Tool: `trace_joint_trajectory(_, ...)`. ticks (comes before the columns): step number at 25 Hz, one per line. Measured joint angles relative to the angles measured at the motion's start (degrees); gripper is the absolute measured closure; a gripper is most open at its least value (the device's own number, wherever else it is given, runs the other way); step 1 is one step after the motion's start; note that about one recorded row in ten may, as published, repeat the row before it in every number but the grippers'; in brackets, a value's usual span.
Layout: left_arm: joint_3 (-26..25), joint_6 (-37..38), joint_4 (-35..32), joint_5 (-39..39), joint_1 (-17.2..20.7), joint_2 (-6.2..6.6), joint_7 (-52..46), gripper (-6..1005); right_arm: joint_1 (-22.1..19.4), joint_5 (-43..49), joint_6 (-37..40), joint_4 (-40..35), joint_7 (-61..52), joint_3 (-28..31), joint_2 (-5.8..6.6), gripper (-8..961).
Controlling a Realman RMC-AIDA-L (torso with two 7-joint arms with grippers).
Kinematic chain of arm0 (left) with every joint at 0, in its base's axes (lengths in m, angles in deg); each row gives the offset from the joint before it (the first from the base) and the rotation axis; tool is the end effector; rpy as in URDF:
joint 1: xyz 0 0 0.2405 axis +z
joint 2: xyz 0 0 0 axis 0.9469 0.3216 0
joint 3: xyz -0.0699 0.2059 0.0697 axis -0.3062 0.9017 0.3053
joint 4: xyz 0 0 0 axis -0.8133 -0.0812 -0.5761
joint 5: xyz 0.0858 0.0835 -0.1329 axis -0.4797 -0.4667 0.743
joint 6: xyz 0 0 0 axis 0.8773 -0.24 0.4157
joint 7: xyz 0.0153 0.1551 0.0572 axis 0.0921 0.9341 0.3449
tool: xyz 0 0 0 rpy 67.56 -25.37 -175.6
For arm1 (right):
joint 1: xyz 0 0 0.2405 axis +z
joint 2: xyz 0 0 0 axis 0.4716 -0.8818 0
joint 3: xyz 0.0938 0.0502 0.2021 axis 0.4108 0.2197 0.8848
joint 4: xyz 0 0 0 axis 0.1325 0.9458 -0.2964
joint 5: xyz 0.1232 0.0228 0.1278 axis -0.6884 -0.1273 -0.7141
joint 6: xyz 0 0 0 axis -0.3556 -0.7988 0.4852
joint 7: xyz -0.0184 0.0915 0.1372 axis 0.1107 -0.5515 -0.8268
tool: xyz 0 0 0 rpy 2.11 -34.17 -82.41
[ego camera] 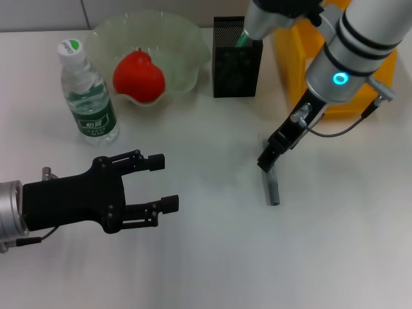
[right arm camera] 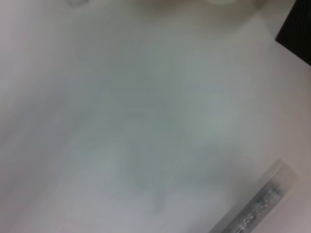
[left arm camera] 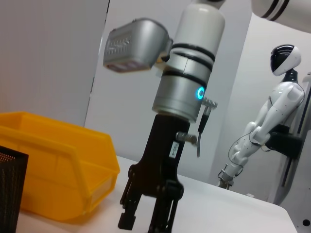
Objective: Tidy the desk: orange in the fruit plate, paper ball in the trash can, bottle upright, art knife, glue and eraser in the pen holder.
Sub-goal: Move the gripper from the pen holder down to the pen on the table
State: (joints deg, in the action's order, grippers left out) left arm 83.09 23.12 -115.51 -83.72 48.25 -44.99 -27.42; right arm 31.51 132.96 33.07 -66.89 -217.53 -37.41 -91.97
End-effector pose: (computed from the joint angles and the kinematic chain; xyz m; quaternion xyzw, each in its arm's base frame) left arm -0.2206 0.2398 -0.0129 -0.9290 -0.1620 -0.3250 0.0705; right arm 0.1382 0.3454 -0.0475 -0.8897 0.3632 -0.2486 0.1215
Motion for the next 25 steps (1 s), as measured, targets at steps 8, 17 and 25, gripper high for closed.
trace_joint_trajectory(8,-0.1,0.0,0.0,0.1,0.0,-0.03,0.0,188,-0.8,-1.4,-5.8,2.7,-1.0,-5.3,-0.15,212)
trace_joint_trajectory(17,-0.2,0.0,0.0,0.1,0.0,-0.11,0.0,188,-1.0,-4.3,-10.1,5.4,-1.2,-10.2,-0.15,214)
trace_joint_trajectory(25,-0.2,0.0,0.0,0.1,0.1,-0.21,0.0,188,-1.3,-4.1,-10.9,5.7,-1.8,-11.2,-0.15,307)
